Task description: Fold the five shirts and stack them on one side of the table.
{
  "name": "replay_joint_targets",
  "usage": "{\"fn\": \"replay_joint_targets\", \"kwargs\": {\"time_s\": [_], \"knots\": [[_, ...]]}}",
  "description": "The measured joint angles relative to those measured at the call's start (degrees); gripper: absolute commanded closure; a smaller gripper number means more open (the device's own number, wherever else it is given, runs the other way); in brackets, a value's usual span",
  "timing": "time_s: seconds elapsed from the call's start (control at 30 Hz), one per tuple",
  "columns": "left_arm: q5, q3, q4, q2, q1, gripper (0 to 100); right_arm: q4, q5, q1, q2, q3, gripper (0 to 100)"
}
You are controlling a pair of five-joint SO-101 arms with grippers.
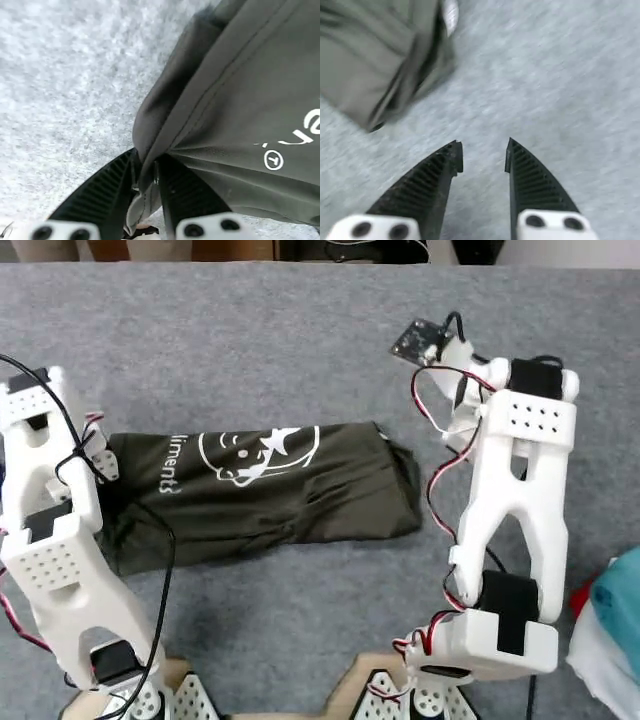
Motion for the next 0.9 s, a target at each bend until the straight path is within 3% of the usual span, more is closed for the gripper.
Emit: {"fn": "replay_joint_targets", "kwargs": {"time_s": [0.2, 0.33, 0.43, 0.67, 0.9], "knots": [[0.0, -1.4, 0.4, 0.0, 3.9, 98, -5.0, 0.0, -4.3, 0.0, -1.3, 83.9], [2.9, -1.6, 0.4, -0.5, 12.1, 98, -7.4, 0.2, -4.5, 0.0, -1.3, 84.2], [4.0, -2.5, 0.4, -4.0, 20.8, 98, -6.4, 5.6, -4.2, 0.0, -1.3, 84.2], [4.5, -9.0, 0.6, -12.0, 42.8, 98, -7.1, 11.8, 6.9, 0.0, -1.3, 84.2], [4.6, -20.2, 0.7, -11.1, 51.6, 98, -7.7, 14.2, 15.0, 0.0, -2.2, 84.2]]}}
